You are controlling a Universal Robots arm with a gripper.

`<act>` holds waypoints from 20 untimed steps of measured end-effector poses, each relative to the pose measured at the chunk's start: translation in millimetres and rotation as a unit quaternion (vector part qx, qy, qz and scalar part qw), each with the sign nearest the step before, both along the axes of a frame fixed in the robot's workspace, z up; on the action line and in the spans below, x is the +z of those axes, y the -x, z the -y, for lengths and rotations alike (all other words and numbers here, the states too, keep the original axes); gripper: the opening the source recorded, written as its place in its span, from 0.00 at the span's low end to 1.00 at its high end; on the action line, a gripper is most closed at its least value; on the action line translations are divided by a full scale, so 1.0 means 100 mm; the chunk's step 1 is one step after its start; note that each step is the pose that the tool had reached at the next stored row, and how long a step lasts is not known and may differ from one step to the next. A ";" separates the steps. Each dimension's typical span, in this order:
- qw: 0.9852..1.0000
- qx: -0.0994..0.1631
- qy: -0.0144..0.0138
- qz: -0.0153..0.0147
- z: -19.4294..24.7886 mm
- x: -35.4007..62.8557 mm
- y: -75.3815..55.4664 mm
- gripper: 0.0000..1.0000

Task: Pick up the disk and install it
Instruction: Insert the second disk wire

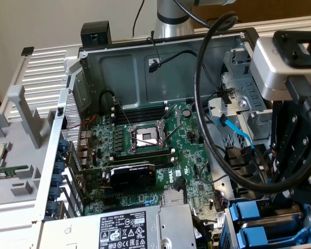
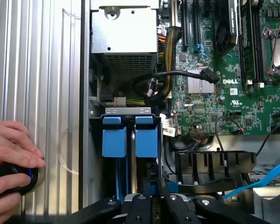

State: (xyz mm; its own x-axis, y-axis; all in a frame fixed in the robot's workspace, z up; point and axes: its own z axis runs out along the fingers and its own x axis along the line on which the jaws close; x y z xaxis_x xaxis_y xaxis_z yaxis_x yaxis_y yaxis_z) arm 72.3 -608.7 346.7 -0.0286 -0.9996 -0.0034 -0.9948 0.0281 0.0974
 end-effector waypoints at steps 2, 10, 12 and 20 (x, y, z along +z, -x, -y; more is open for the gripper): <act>1.000 -0.001 0.000 0.000 0.004 0.000 0.00 0.16; 1.000 -0.003 0.000 0.000 0.009 -0.002 0.00 0.16; 1.000 -0.004 0.000 0.000 0.009 -0.002 0.00 0.16; 1.000 -0.007 0.000 0.000 0.009 -0.003 0.00 0.16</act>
